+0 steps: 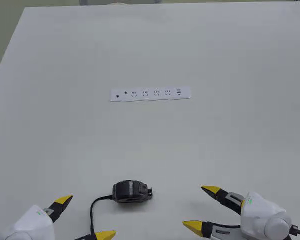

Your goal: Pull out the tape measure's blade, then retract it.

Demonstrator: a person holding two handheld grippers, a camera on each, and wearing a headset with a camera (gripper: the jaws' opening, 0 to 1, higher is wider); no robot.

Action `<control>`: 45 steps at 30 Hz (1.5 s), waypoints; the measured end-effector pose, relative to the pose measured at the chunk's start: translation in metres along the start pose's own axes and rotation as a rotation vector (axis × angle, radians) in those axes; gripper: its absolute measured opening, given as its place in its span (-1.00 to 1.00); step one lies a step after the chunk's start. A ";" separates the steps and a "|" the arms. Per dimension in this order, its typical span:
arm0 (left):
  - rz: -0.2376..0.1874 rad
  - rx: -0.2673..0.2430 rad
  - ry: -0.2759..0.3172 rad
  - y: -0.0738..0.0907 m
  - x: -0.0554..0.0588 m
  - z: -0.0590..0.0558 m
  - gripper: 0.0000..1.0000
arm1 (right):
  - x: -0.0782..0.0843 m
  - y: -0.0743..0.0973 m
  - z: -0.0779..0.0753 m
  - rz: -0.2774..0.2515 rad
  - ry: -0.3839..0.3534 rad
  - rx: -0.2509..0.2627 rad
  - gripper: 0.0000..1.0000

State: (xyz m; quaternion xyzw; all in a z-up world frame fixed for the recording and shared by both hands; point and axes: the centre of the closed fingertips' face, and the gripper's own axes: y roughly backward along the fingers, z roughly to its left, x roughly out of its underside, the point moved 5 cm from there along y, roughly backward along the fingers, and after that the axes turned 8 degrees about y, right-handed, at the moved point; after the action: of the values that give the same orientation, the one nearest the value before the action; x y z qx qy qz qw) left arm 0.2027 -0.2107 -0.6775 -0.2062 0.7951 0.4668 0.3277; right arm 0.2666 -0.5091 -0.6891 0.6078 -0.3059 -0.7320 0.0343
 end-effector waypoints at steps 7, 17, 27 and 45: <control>0.005 0.011 -0.005 0.013 0.004 -0.003 0.79 | 0.004 0.017 0.000 0.010 -0.008 0.030 0.32; -0.001 0.012 0.013 0.030 0.013 0.001 0.80 | 0.012 0.035 0.006 0.029 -0.014 0.055 0.38; 0.009 -0.004 0.006 0.042 0.018 0.003 0.80 | 0.016 0.049 0.009 0.031 -0.032 0.090 0.42; 0.009 -0.004 0.013 0.044 0.014 0.004 0.84 | 0.019 0.061 0.008 0.032 -0.044 0.124 0.48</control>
State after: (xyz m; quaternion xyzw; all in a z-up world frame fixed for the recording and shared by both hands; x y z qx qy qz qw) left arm 0.1658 -0.1862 -0.6624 -0.2064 0.7970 0.4686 0.3202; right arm 0.2348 -0.5632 -0.6746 0.5878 -0.3608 -0.7241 0.0016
